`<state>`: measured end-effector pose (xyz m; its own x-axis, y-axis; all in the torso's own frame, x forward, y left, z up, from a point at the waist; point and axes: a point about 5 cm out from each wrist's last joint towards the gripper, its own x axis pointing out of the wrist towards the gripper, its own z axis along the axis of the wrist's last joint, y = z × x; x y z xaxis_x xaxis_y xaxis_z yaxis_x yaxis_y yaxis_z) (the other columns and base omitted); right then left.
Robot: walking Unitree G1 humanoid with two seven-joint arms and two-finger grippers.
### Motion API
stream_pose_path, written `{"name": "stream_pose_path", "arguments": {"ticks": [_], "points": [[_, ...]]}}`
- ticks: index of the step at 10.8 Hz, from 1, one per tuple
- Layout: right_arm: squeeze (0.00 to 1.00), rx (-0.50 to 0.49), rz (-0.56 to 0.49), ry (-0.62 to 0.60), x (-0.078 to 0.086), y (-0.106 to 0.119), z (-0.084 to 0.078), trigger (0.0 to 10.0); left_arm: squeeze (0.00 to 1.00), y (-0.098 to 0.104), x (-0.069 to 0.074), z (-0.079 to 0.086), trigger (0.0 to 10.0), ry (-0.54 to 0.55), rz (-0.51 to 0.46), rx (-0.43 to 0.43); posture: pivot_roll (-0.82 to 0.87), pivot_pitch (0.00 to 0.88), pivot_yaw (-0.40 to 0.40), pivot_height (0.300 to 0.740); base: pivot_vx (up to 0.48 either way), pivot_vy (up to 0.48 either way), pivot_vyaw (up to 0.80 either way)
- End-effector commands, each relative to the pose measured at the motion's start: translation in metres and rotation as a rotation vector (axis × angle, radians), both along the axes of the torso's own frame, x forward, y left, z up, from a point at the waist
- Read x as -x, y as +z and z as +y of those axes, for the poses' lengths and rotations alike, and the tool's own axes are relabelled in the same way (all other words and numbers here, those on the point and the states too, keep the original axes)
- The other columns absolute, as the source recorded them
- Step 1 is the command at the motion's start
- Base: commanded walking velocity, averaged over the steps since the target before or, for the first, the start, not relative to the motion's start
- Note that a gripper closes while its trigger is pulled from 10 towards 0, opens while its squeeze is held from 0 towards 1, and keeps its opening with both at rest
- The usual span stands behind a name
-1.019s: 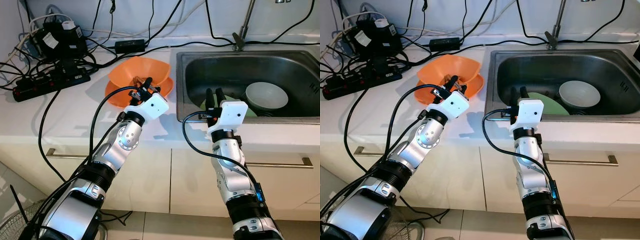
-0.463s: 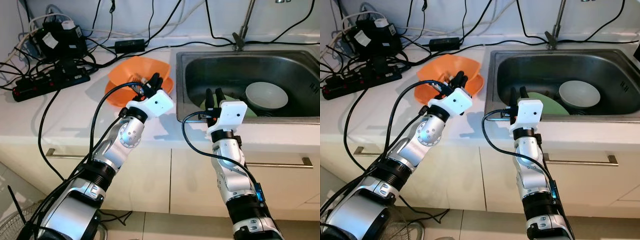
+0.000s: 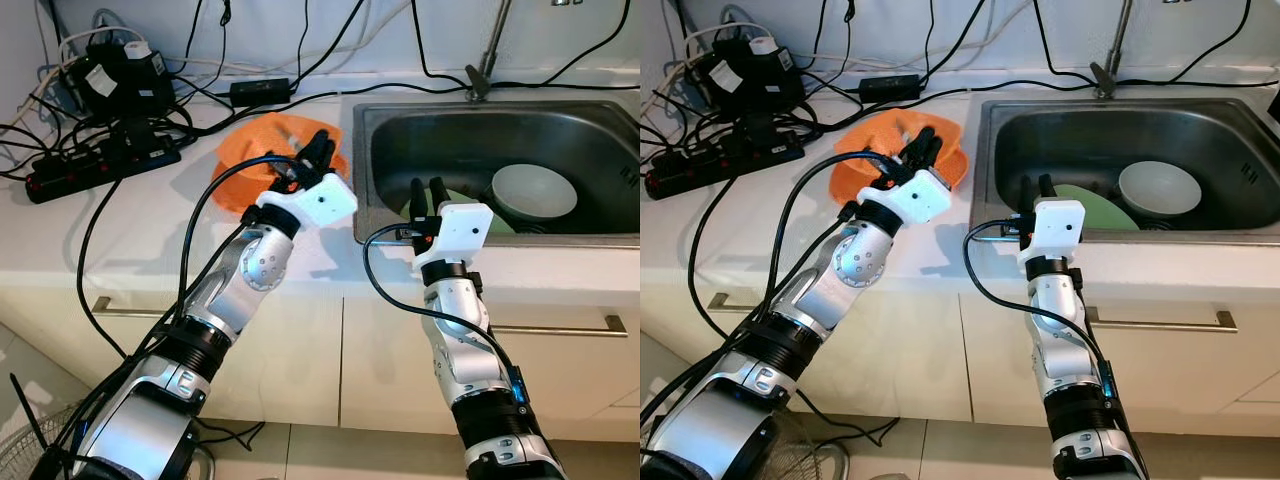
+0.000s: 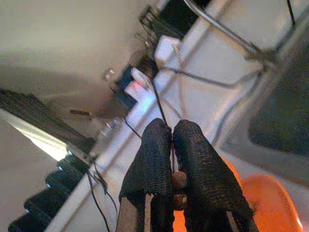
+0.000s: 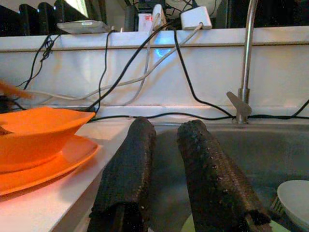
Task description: Kitchen organization
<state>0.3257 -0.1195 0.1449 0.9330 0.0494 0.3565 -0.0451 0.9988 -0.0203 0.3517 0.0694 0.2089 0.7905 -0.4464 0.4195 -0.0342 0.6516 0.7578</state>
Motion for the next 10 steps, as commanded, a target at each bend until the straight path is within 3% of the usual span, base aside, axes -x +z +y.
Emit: {"name": "stream_pose_path", "arguments": {"ticks": [1,2,3,4,6,7,8,9,10], "points": [[0.00,0.005,0.014,0.000,-0.001,-0.002,0.002,10.0,0.00,0.015,0.002,0.000,10.0,-0.012,-0.064,0.033,0.06,0.000,0.080,0.740,0.000,0.000,0.00],[0.00,0.016,0.016,-0.004,-0.001,-0.002,0.002,10.0,0.00,0.027,0.008,-0.001,10.0,-0.050,-0.096,0.115,0.06,0.000,0.080,0.740,0.000,0.000,0.00],[0.00,0.038,0.020,-0.009,-0.002,-0.003,0.002,10.0,0.00,0.043,0.017,-0.008,10.0,-0.169,-0.076,0.277,0.06,0.000,0.078,0.740,0.000,0.000,0.00],[0.00,0.052,0.021,-0.011,-0.002,-0.003,0.003,10.0,0.00,0.051,0.022,-0.016,10.0,-0.261,-0.018,0.371,0.06,0.000,0.078,0.740,0.000,0.000,0.00],[0.00,0.085,0.031,-0.024,-0.004,-0.004,0.002,10.0,0.00,0.062,0.032,-0.031,10.0,-0.465,0.155,0.653,0.06,0.000,0.076,0.740,0.000,0.000,0.00],[0.00,0.095,0.037,-0.039,-0.005,-0.004,0.000,10.0,0.00,0.060,0.032,-0.034,10.0,-0.508,0.223,0.707,0.06,0.000,0.075,0.740,0.000,0.000,0.00],[0.57,0.109,0.035,-0.049,-0.005,-0.004,-0.002,10.0,0.00,0.056,0.033,-0.034,10.0,-0.547,0.288,0.738,0.06,0.000,0.073,0.740,0.000,0.000,0.00],[1.00,0.139,0.022,-0.056,-0.006,-0.002,-0.003,10.0,0.00,0.053,0.034,-0.035,10.0,-0.589,0.337,0.755,0.06,0.000,0.073,0.740,0.000,0.000,0.00],[1.00,0.164,0.007,-0.052,-0.006,0.000,-0.003,10.0,0.00,0.048,0.034,-0.035,10.0,-0.599,0.377,0.742,0.06,0.000,0.072,0.740,0.000,0.000,0.00]]}}
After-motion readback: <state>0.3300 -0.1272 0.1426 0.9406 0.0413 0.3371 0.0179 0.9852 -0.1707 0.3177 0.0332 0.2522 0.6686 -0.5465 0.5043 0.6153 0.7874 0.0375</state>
